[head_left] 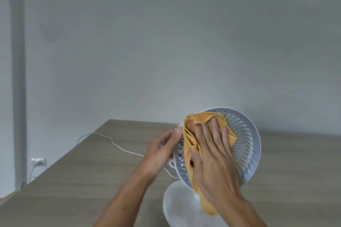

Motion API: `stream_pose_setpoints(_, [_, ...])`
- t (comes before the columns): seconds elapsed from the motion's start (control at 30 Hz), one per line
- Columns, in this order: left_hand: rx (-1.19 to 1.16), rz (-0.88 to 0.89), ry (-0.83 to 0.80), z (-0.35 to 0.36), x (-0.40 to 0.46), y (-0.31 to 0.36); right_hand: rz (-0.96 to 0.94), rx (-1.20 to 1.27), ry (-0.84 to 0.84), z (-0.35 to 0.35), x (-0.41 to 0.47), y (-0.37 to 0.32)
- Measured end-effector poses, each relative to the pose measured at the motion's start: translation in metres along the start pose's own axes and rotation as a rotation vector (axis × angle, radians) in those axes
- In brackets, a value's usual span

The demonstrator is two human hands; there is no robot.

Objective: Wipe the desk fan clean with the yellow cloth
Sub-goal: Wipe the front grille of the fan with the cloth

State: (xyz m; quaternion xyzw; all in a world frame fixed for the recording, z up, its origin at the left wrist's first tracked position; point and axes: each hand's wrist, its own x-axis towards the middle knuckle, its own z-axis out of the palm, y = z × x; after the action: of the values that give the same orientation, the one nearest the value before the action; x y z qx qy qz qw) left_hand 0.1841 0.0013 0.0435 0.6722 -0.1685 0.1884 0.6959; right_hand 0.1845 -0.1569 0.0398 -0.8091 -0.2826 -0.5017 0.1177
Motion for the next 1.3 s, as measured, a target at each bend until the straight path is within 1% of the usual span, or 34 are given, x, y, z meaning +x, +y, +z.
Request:
stream_pose_setpoints(0.1, [-0.019, -0.001, 0.012, 0.0, -0.006, 0.001, -0.051, -0.02, 0.008, -0.001, -0.004, -0.001])
stream_pose_setpoints(0.17, [-0.033, 0.002, 0.028, 0.0, -0.011, 0.001, -0.09, -0.078, 0.006, 0.004, -0.025, 0.006])
stream_pose_setpoints(0.3, [-0.01, -0.03, 0.014, -0.001, -0.013, 0.009, -0.101, -0.213, -0.035, 0.005, -0.055, 0.032])
stream_pose_setpoints(0.4, [0.042, -0.054, -0.039, -0.004, -0.007, 0.018, -0.071, -0.195, -0.032, -0.001, -0.044, 0.036])
stream_pose_setpoints(0.53, [0.07, -0.057, -0.068, -0.005, -0.001, 0.018, -0.064, -0.113, -0.032, -0.002, -0.017, 0.017])
stream_pose_setpoints(0.6, [0.069, -0.037, -0.051, -0.005, 0.001, 0.012, -0.142, -0.142, 0.009, 0.009, -0.021, 0.009])
stream_pose_setpoints(0.7, [0.055, -0.01, -0.022, -0.008, 0.002, -0.001, -0.327, -0.221, 0.099, 0.034, -0.053, 0.014])
stream_pose_setpoints(0.77, [0.053, 0.012, -0.023, -0.01, 0.003, -0.007, -0.364, -0.259, 0.135, 0.044, -0.07, 0.027])
stream_pose_setpoints(0.8, [0.053, 0.03, -0.018, -0.01, 0.003, -0.009, -0.348, -0.261, 0.156, 0.045, -0.073, 0.034])
stream_pose_setpoints(0.87, [0.072, 0.061, -0.006, -0.008, 0.004, -0.011, -0.249, -0.233, 0.177, 0.038, -0.066, 0.041])
stream_pose_setpoints(0.93, [0.104, 0.066, -0.018, -0.006, 0.008, -0.011, -0.145, -0.186, 0.151, 0.03, -0.045, 0.039])
stream_pose_setpoints(1.0, [0.104, 0.056, -0.028, -0.006, 0.012, -0.012, -0.102, -0.118, 0.117, 0.026, -0.025, 0.027])
stream_pose_setpoints(1.07, [0.074, 0.036, -0.017, -0.009, 0.016, -0.015, -0.167, -0.106, 0.108, 0.031, -0.017, 0.015])
stream_pose_setpoints(1.2, [0.089, 0.027, -0.039, -0.019, 0.018, -0.021, -0.452, -0.224, 0.012, 0.049, -0.057, 0.018])
stream_pose_setpoints(1.23, [0.088, 0.024, -0.046, -0.019, 0.018, -0.021, -0.49, -0.251, -0.01, 0.049, -0.067, 0.024])
stream_pose_setpoints(1.3, [0.08, 0.021, -0.054, -0.019, 0.02, -0.02, -0.463, -0.241, 0.024, 0.043, -0.068, 0.035])
